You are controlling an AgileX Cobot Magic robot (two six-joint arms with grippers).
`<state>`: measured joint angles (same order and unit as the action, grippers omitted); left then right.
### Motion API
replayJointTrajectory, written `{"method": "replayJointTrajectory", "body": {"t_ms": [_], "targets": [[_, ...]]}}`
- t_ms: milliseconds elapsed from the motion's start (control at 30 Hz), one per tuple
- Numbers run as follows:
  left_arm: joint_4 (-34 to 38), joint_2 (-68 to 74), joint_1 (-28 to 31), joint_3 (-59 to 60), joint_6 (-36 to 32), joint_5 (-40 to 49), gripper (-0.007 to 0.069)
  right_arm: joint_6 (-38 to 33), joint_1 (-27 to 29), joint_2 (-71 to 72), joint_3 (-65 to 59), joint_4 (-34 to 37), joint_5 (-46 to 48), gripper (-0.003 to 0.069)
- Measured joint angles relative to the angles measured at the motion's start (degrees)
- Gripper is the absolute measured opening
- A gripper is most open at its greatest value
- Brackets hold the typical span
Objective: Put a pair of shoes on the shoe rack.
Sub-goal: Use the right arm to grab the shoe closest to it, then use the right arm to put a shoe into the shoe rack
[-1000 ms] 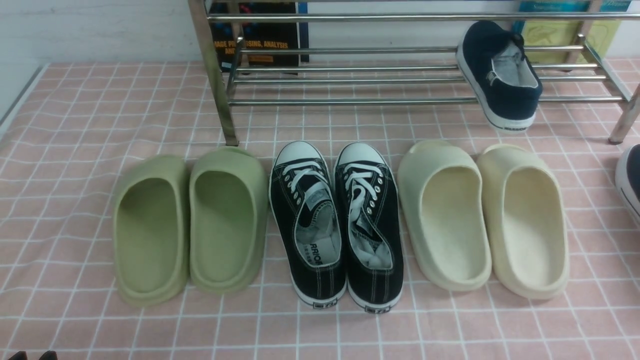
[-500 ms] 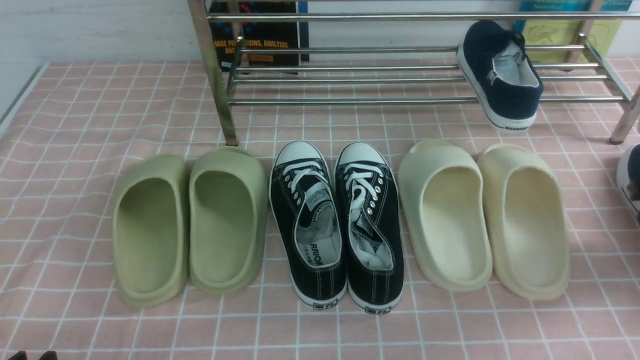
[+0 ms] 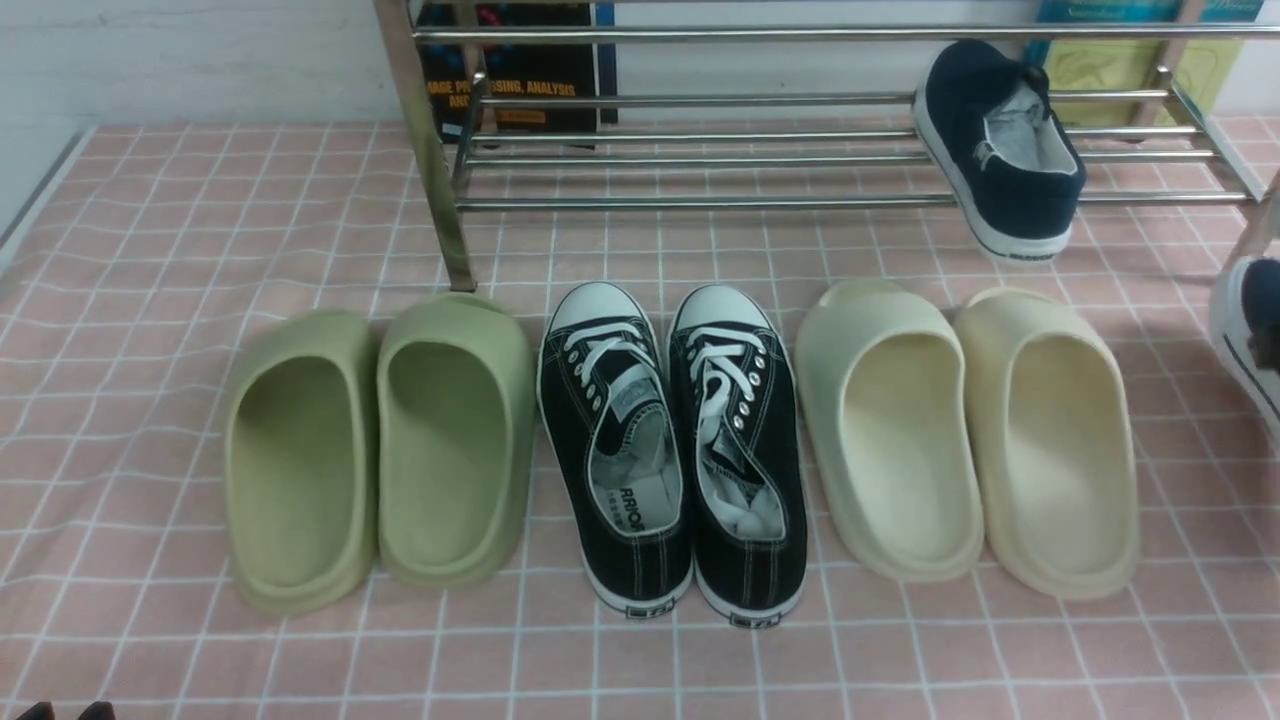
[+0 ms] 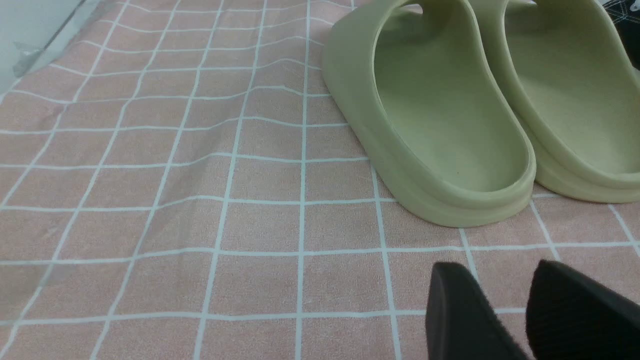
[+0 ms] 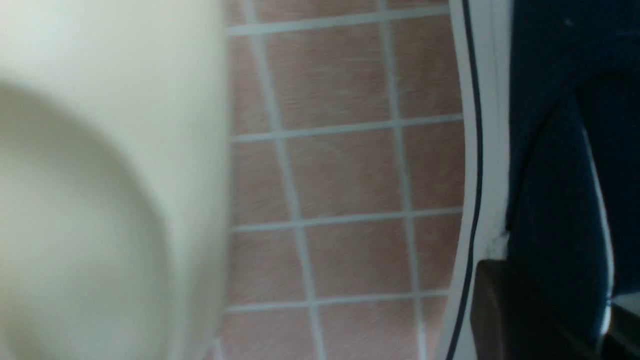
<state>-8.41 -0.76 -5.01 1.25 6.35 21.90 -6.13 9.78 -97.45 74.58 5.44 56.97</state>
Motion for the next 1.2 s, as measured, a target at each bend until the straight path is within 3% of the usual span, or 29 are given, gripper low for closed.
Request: {"method": "replayJointTrajectory", "body": {"t_ms": [200,833,1200], "targets": [[0.0,0.0,0.0,0.0,0.0,0.0,0.0240,-1.3,-4.7,0.2,9.1,0.7,1.4,0.0008],[0.0,0.0,0.0,0.0,0.0,0.0,0.0240,-3.3,-4.8,-31.5,51.7,3.4,5.2,0.0008],[0.0,0.0,0.0,0.0,0.0,0.0,0.0240,-4.6,-4.9,-37.4,59.5,5.8,6.3,0.0010]]}}
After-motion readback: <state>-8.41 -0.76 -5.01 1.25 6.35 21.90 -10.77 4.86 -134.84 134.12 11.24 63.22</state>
